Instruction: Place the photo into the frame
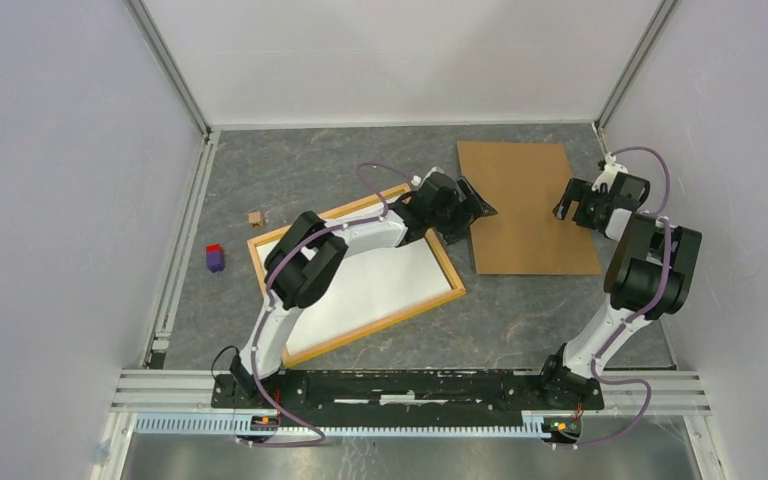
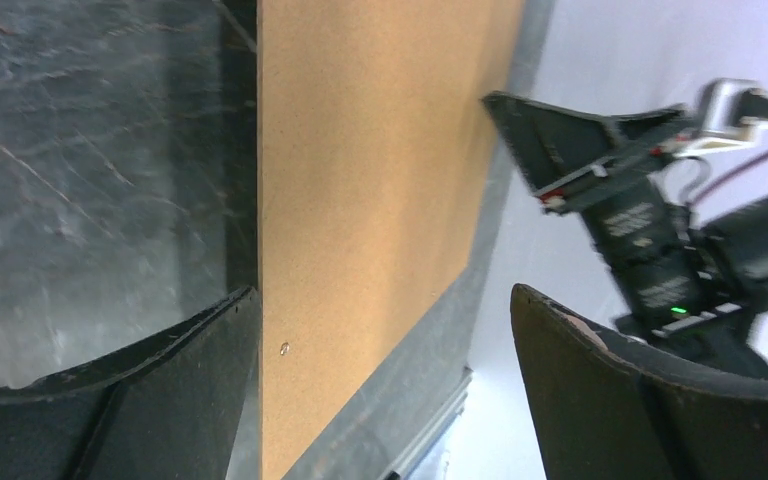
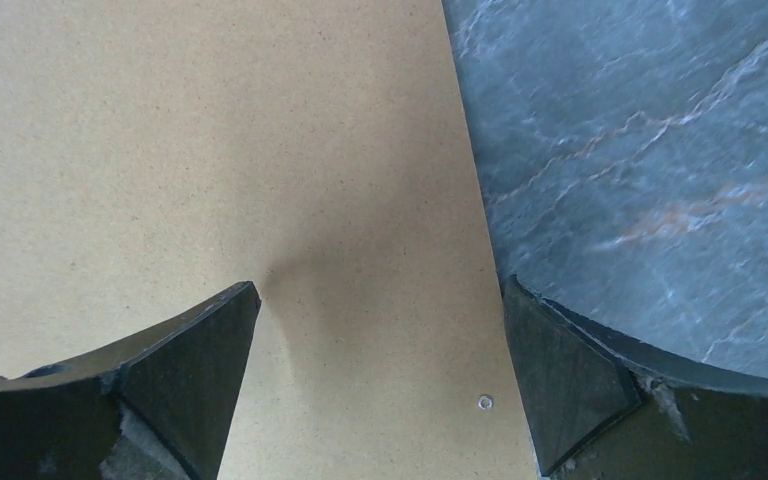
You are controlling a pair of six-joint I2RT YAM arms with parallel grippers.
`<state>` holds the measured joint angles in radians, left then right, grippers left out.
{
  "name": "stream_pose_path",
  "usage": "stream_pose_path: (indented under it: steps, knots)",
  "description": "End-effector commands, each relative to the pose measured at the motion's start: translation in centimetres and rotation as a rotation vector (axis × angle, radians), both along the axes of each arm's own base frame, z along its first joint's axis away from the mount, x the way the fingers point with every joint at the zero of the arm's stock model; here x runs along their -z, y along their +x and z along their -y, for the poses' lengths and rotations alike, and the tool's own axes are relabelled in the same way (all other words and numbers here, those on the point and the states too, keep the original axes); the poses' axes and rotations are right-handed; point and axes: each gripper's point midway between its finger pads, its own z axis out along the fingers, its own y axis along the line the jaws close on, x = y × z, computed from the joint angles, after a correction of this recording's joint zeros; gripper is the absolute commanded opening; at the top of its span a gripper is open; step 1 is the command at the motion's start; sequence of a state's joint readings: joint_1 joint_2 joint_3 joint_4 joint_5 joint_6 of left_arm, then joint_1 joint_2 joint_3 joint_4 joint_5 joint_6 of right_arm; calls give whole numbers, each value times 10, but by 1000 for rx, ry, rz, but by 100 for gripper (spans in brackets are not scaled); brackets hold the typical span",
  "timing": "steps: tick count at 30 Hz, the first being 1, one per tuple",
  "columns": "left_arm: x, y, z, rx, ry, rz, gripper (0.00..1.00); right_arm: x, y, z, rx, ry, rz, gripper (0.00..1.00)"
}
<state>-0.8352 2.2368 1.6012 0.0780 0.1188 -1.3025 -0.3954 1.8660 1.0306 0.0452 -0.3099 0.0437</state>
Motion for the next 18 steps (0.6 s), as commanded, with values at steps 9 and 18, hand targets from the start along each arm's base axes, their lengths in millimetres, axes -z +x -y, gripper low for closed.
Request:
stream_pose_path:
  steps: [9,18]
  knots:
    - [-185,-39,4,105,-301,267,97,44,-92,-101,-60,388,-192,97]
    - [-194,-50,23,68,-405,216,94,38,-100,-117,-79,457,-144,97]
